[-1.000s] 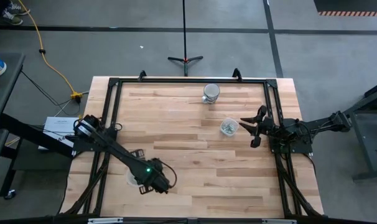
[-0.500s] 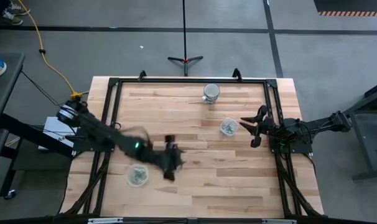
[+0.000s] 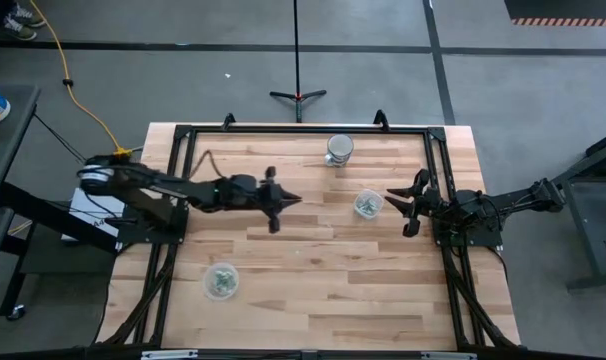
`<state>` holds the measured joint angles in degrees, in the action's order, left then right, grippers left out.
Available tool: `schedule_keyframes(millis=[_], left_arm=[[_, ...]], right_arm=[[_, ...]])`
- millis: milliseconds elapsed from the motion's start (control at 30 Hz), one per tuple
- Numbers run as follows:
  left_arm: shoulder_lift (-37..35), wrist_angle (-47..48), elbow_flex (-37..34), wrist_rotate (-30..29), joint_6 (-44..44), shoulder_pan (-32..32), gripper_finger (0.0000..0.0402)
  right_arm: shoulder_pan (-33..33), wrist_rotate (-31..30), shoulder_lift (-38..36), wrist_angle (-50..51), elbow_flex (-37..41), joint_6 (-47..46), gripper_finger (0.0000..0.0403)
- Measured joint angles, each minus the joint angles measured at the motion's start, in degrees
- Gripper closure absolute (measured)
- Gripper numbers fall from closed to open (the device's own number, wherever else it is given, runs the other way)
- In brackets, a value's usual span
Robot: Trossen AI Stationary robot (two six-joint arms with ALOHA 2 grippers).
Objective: Pick and place Stevia / Truvia into bins
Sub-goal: Return to Home Position
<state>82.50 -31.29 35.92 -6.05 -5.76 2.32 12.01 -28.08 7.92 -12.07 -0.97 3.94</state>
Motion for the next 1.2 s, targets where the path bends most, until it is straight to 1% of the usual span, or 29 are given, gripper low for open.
schedule_keyframes(millis=[67, 100, 133, 200, 300, 333, 400, 433, 533, 633, 700, 767, 833, 900, 1000, 1067, 1100, 1200], left_arm=[[-4.9, 2.8, -2.4, 0.0, -0.2, -0.1, 0.0373], [-7.8, 4.2, -3.7, 0.1, 0.0, -0.2, 0.0380], [-10.9, 5.5, -5.2, 0.8, 0.7, -0.5, 0.0380], [-17.5, 6.1, -8.4, 0.4, 2.9, -2.0, 0.0366], [-26.4, 7.3, -14.4, -2.7, 4.5, -6.1, 0.0350], [-29.0, 7.9, -16.4, -4.5, 4.5, -7.7, 0.0353], [-34.3, 8.5, -19.1, -7.5, 3.7, -10.8, 0.0372], [-36.9, 9.1, -19.9, -8.4, 2.8, -12.2, 0.0380], [-44.5, 14.6, -22.2, -11.4, 1.3, -15.7, 0.0380], [-51.5, 20.2, -23.3, -18.0, 2.2, -18.1, 0.0358], [-56.1, 23.1, -24.6, -20.3, 2.9, -18.9, 0.0350], [-60.0, 22.7, -26.8, -19.0, 2.9, -18.9, 0.0362], [-63.7, 20.4, -29.4, -15.2, 0.8, -18.8, 0.0380], [-67.3, 18.3, -31.8, -12.3, -0.3, -18.9, 0.0381], [-71.8, 18.3, -34.9, -12.8, 1.0, -18.9, 0.0368], [-73.9, 21.4, -35.2, -12.8, 3.1, -18.8, 0.0360], [-74.4, 22.7, -35.2, -12.8, 3.8, -18.9, 0.0363], [-74.6, 21.4, -35.2, -12.3, 3.1, -18.9, 0.0380]], right_arm=[[0.0, 0.2, 0.0, 0.1, 0.0, 0.0, 0.0316], [0.0, 0.4, -0.1, 0.3, 0.0, 0.0, 0.0316], [0.0, 0.5, -0.1, 0.5, 0.0, -0.1, 0.0316], [0.0, 0.7, -0.1, 0.4, 0.0, -0.4, 0.0315], [0.0, 1.7, -0.1, 0.5, 0.0, -0.5, 0.0316], [0.0, 2.0, -0.1, 0.6, 0.0, -0.5, 0.0315], [0.0, 2.4, -0.1, 0.6, 0.0, -0.5, 0.0316], [0.0, 2.3, -0.1, 0.7, 0.0, -0.7, 0.0316], [0.0, 2.3, -0.1, 0.6, 0.0, -1.4, 0.0316], [0.0, 2.3, -0.2, 1.2, 0.0, -1.3, 0.0316], [0.0, 2.3, -0.2, 1.7, 0.0, -1.2, 0.0316], [0.0, 2.4, -0.2, 1.8, 0.0, -1.2, 0.0316], [0.0, 2.5, -0.2, 1.8, 0.0, -1.2, 0.0316], [0.0, 2.7, -0.2, 1.8, 0.0, -1.2, 0.0316], [0.0, 3.6, -0.2, 2.3, 0.0, -2.0, 0.0320], [0.0, 4.8, -0.2, 2.8, 0.0, -2.2, 0.0324], [0.0, 5.2, -0.2, 2.8, 0.0, -2.0, 0.0328], [-0.9, 5.8, -0.1, 1.8, 0.0, -0.9, 0.0340]])
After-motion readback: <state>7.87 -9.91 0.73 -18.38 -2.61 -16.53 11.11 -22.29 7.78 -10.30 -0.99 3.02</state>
